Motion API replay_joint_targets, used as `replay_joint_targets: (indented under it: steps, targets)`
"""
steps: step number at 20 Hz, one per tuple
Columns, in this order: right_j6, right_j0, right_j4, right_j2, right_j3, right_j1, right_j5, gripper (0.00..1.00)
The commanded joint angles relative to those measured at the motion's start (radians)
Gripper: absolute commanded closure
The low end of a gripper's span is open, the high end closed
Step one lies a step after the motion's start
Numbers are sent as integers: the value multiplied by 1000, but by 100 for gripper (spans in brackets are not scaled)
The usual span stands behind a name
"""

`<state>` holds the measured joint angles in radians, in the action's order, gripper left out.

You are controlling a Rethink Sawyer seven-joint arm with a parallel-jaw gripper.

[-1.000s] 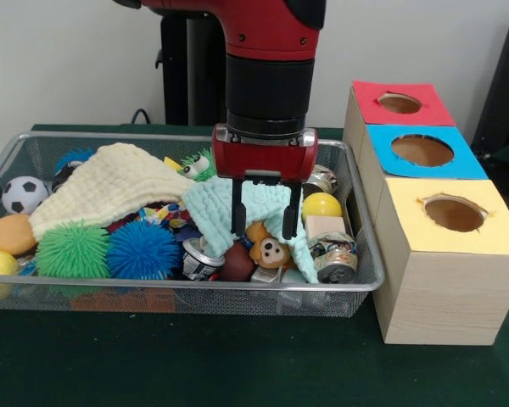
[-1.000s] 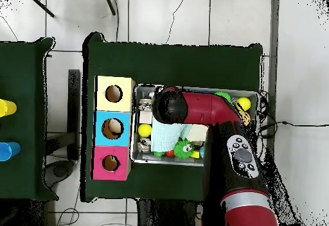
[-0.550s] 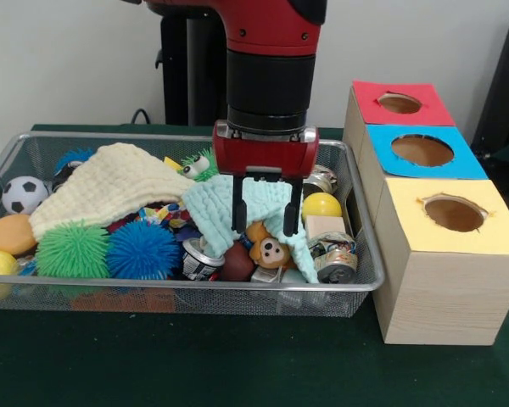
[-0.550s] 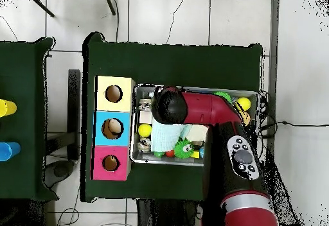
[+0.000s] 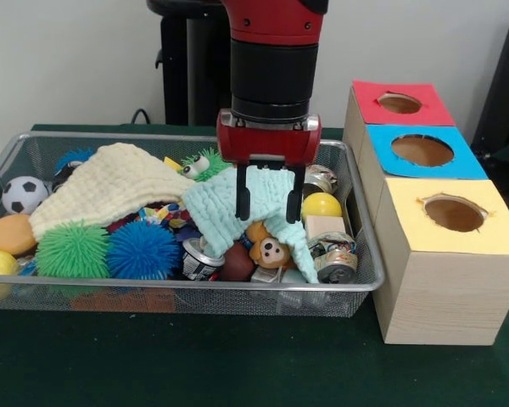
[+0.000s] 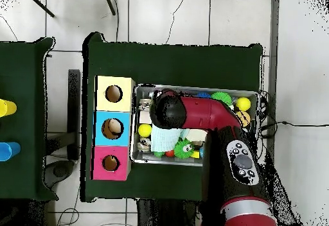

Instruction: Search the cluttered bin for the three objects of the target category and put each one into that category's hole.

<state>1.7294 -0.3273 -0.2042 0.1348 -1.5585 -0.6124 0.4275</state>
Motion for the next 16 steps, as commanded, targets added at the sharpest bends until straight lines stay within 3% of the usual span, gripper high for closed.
replay_joint_targets:
  steps: [1,7,11,16]
  targets:
    - [48,7,-44,64,-108,10,-38,0]
    - [62,35,-58,39,-99,24,-59,0]
    - [92,75,-80,7,12,154,-171,0]
    - [128,141,-55,-60,108,250,-240,0]
